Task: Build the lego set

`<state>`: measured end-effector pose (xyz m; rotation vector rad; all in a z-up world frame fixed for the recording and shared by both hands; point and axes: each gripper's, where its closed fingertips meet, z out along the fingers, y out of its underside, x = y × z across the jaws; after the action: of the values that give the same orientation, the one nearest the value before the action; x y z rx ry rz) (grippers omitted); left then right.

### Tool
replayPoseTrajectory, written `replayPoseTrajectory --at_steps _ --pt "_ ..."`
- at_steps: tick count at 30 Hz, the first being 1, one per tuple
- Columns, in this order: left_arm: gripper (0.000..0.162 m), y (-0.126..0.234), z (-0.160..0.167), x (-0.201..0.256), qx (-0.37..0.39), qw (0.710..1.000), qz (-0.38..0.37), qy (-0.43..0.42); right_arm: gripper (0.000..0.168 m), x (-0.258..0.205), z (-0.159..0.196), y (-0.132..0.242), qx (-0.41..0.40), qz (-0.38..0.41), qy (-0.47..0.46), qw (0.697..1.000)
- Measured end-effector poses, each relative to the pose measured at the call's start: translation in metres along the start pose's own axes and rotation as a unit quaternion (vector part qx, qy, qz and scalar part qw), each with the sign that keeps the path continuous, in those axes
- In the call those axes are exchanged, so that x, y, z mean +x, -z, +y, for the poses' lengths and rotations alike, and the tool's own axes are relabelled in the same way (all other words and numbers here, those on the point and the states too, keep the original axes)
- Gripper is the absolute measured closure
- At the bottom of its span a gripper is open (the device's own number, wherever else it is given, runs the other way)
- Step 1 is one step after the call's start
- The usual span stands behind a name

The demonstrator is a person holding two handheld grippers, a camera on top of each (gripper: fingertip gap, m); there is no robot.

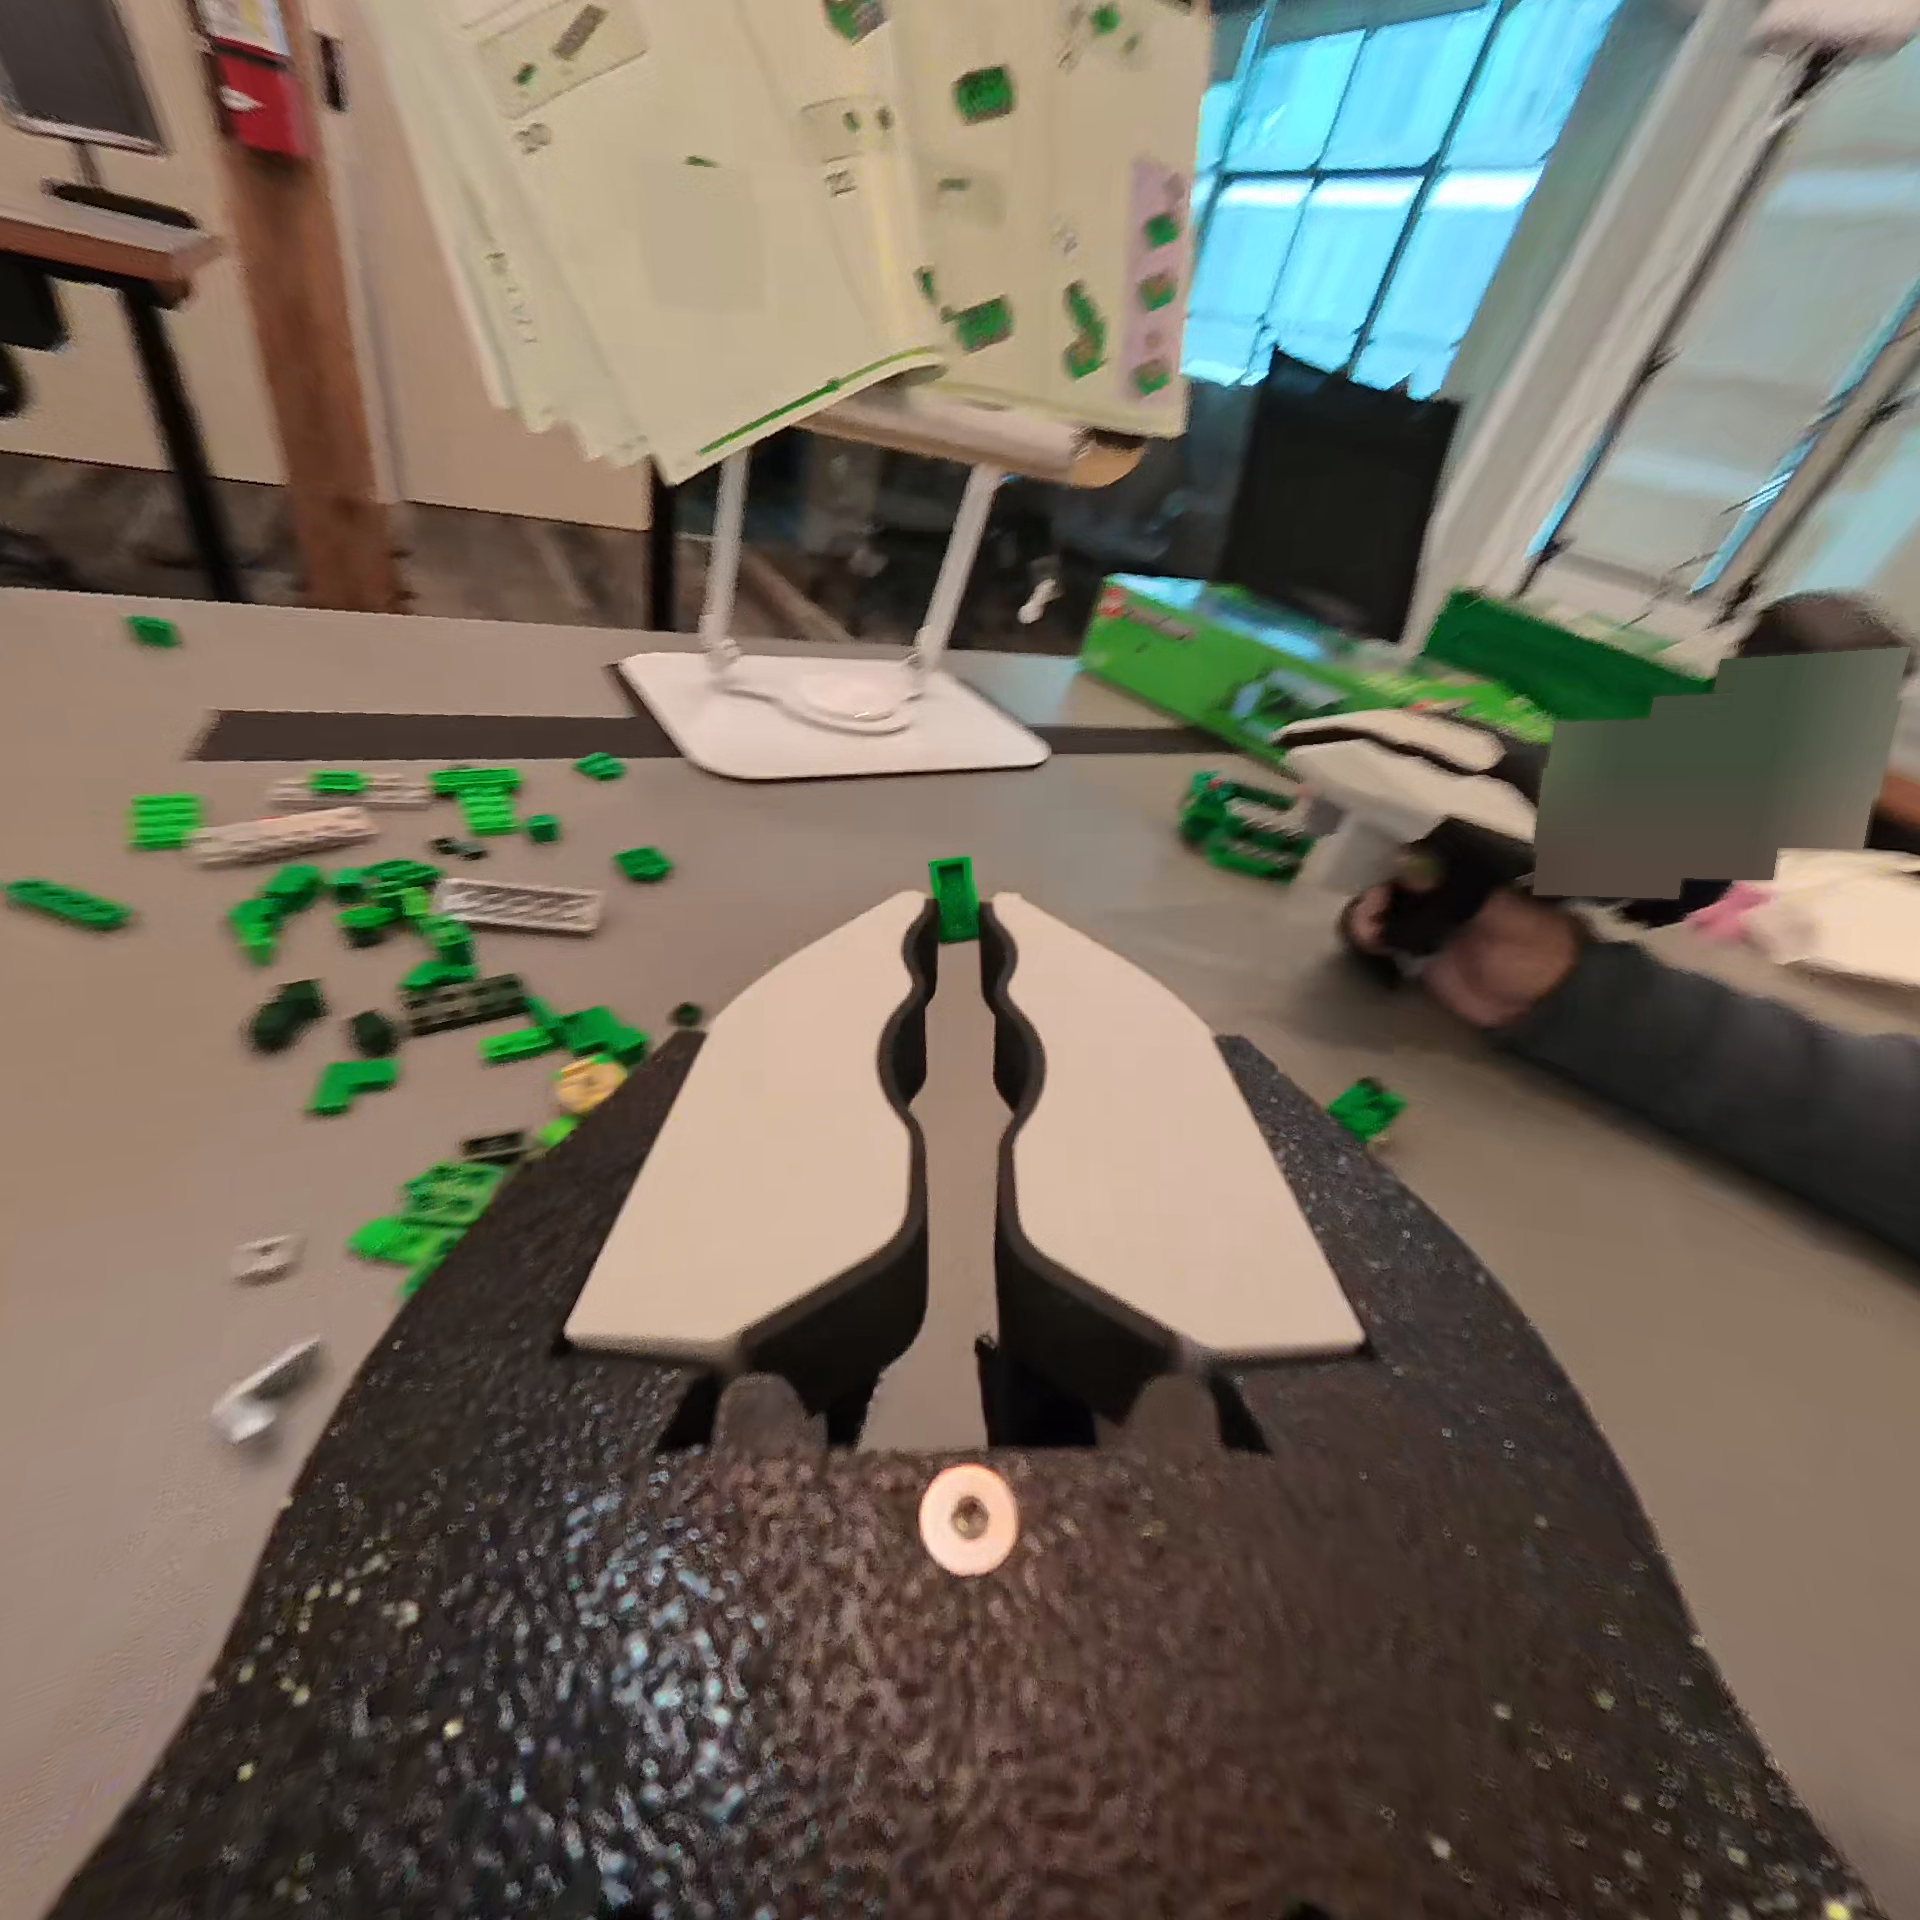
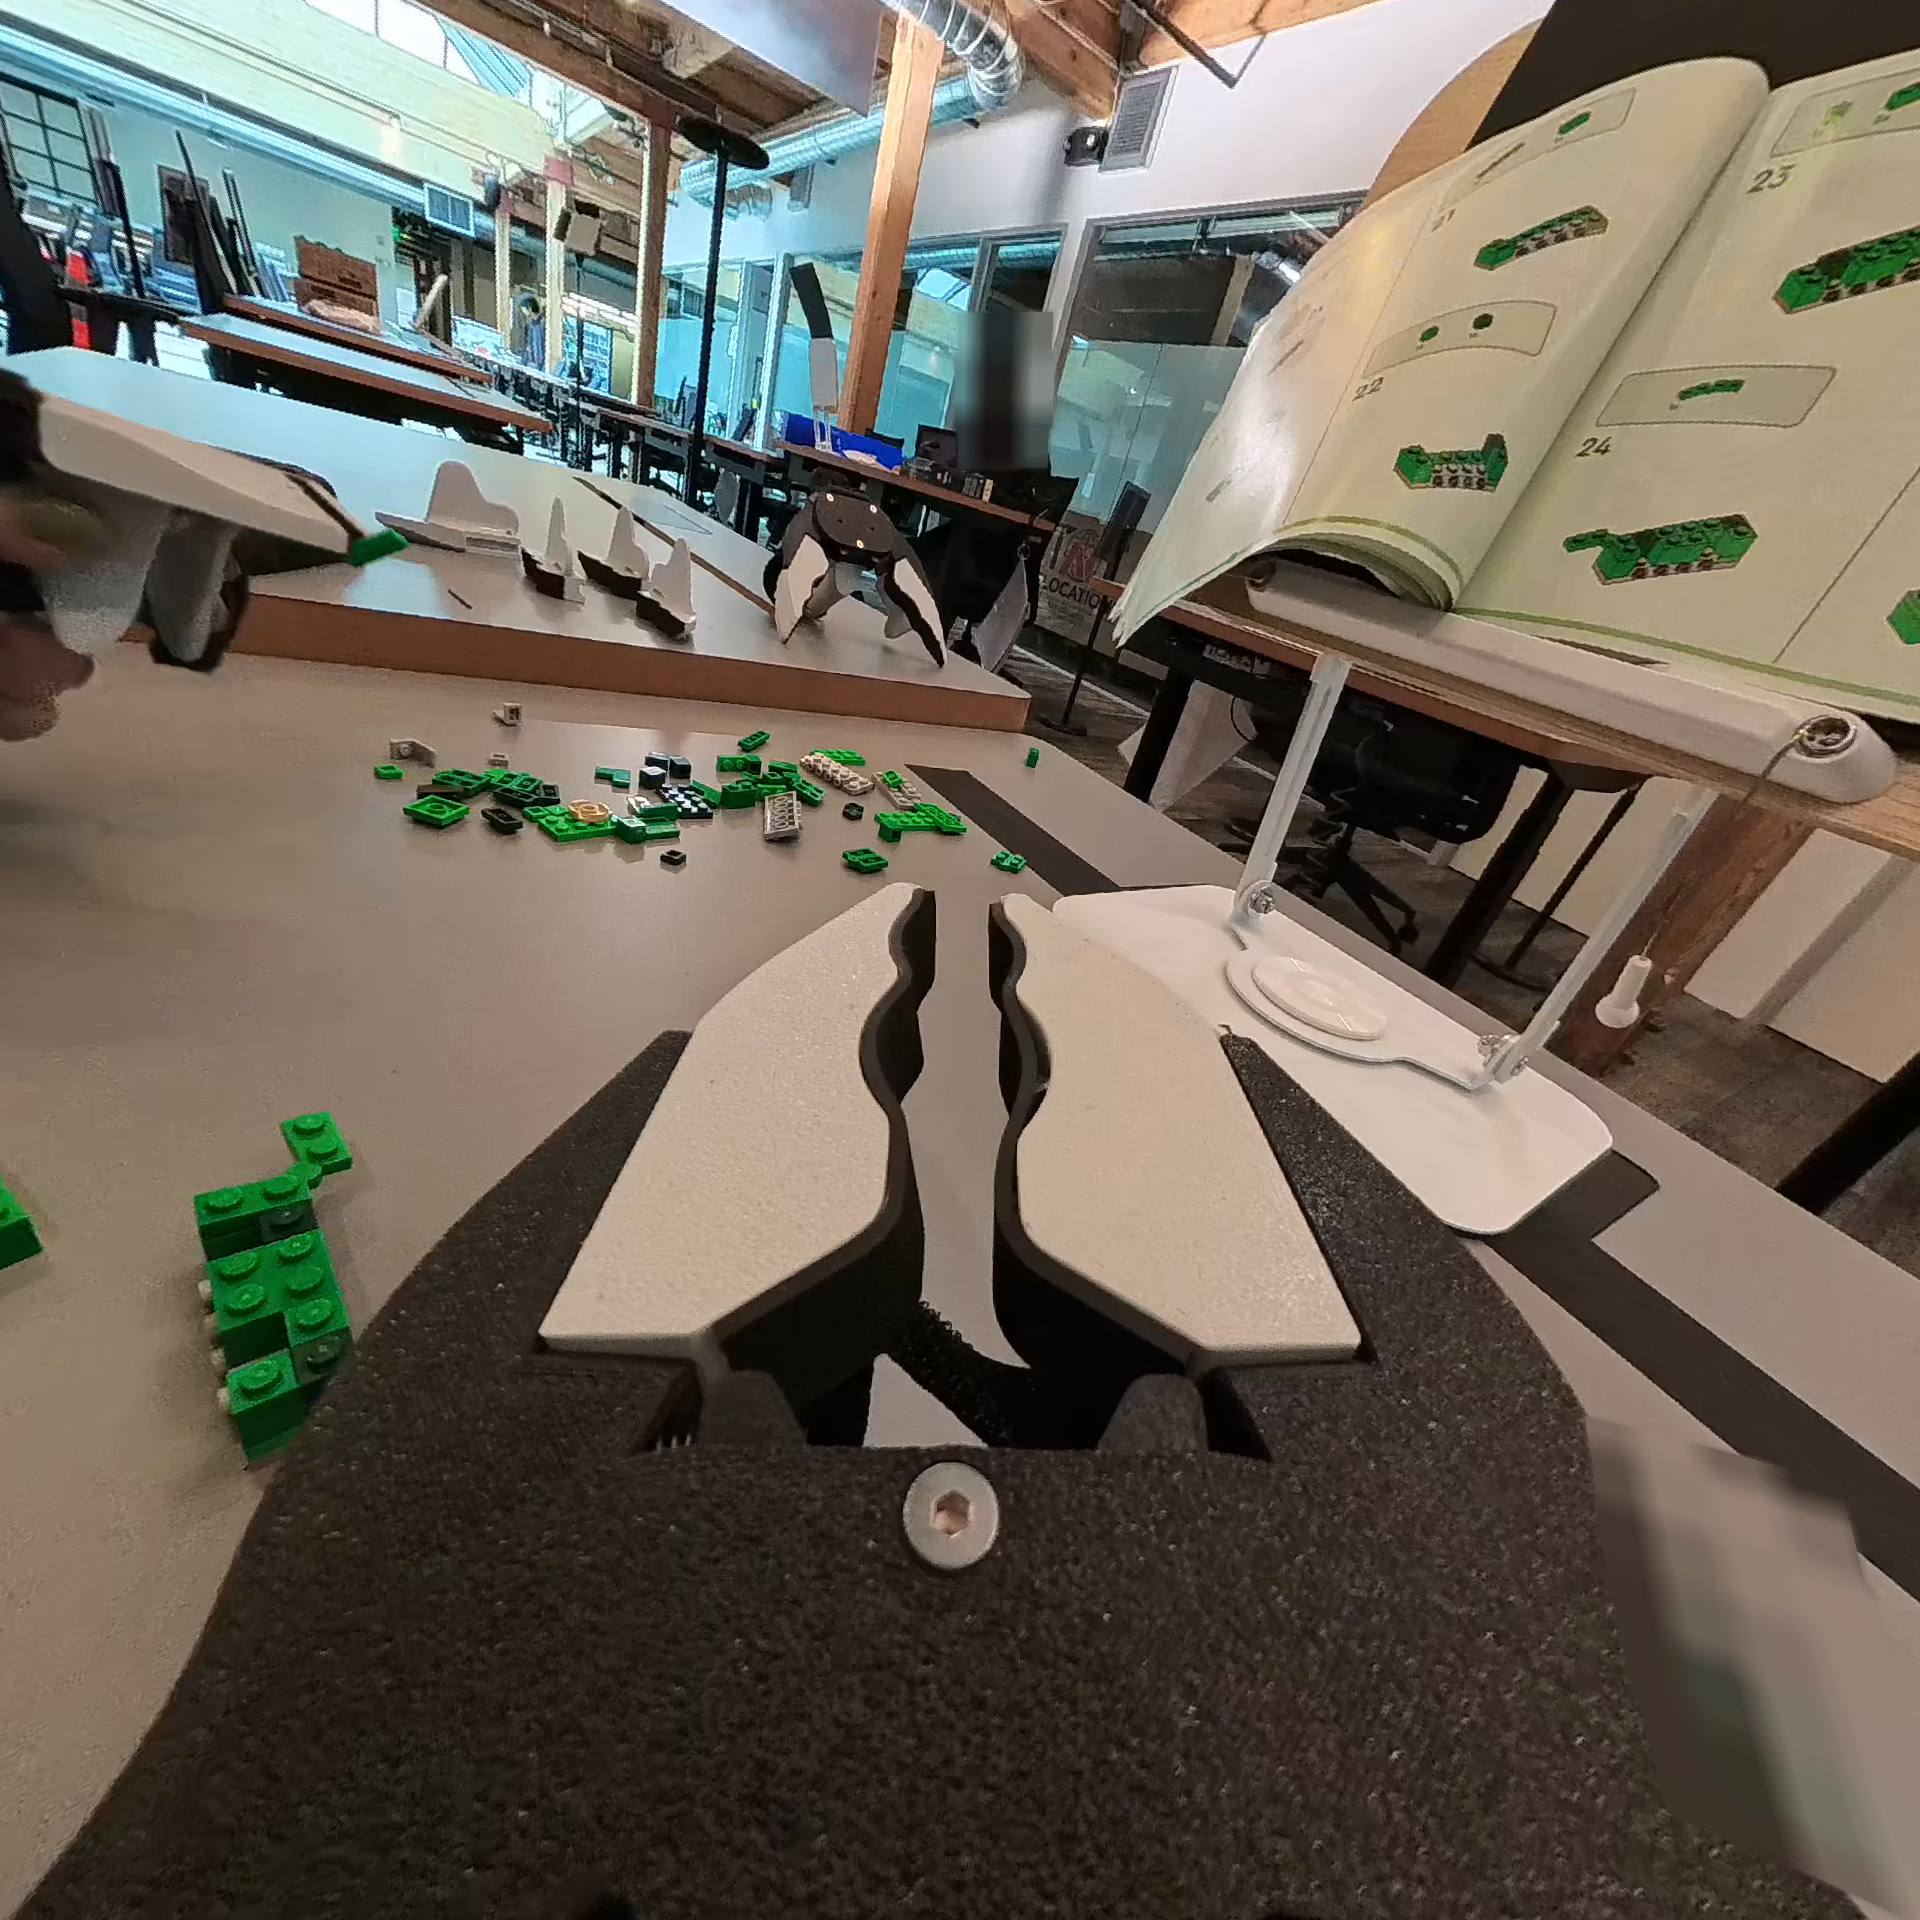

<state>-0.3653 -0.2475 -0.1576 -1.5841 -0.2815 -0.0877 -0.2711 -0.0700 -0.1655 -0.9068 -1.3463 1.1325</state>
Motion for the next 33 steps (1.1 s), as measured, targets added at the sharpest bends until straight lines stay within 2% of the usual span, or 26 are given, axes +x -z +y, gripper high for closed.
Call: replayPoseTrajectory --at_steps 3,4,7,9,11,13,33 --pt "0.155 -0.004 -0.007 0.025 0.041 0.993 0.094 0.054 0.159 0.0 0.0 0.0 0.0 0.0 0.001 1.0" --pt "0.155 -0.001 -0.014 0.041 0.07 0.983 0.155 0.068 0.159 0.0 0.0 0.0 0.0 -0.001 0.002 1.0" --pt "0.155 0.024 -0.041 0.08 0.174 0.91 0.346 0.151 0.159 -0.001 0.0 0.0 -0.001 -0.001 0.003 1.0" --pt "0.156 0.034 -0.047 0.078 0.206 0.872 0.394 0.205 0.159 -0.001 0.0 0.0 0.0 -0.001 0.004 1.0" --pt "0.156 0.04 -0.051 0.069 0.231 0.849 0.409 0.241 0.159 -0.001 0.0 0.0 0.0 -0.001 0.005 1.0" --pt "0.156 0.046 -0.053 0.06 0.25 0.838 0.41 0.258 0.159 -0.001 0.0 0.0 -0.001 -0.001 0.005 1.0" --pt "0.156 0.046 -0.048 0.057 0.243 0.842 0.406 0.259 0.159 -0.002 0.001 -0.001 -0.003 -0.002 0.01 1.0"
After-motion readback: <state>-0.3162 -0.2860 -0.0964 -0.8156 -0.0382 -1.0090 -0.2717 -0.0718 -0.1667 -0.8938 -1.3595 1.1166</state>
